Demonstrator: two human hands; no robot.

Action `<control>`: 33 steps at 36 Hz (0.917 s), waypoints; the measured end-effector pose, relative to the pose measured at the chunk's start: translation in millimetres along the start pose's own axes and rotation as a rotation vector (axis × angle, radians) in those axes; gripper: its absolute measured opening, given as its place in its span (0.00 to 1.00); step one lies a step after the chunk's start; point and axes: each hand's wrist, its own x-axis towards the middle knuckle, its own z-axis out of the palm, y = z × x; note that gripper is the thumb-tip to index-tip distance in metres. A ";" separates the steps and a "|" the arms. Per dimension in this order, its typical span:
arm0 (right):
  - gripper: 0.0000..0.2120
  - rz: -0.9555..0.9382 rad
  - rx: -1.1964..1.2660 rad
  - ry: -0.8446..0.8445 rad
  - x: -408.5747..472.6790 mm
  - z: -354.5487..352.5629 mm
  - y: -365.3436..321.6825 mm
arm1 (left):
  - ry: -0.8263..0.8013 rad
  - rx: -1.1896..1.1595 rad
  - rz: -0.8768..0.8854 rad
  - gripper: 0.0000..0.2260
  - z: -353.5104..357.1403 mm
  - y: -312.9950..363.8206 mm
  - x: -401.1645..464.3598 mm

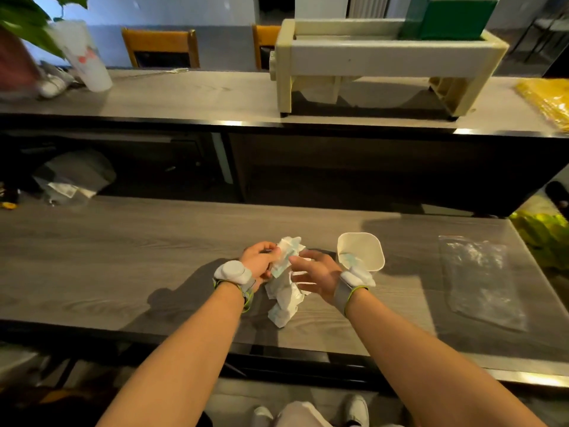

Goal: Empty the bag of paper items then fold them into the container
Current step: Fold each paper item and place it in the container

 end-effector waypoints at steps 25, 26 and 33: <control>0.06 -0.209 -0.258 0.317 16.3 -8.8 9.7 | -0.057 0.066 -0.009 0.03 38.0 -13.5 5.7; 0.05 -0.225 -0.260 0.346 13.2 -8.7 6.2 | -0.079 0.047 -0.006 0.03 37.6 -12.7 3.7; 0.16 -0.202 -0.429 0.244 11.8 -15.3 2.5 | -0.121 0.143 0.013 0.10 31.6 -10.2 -2.6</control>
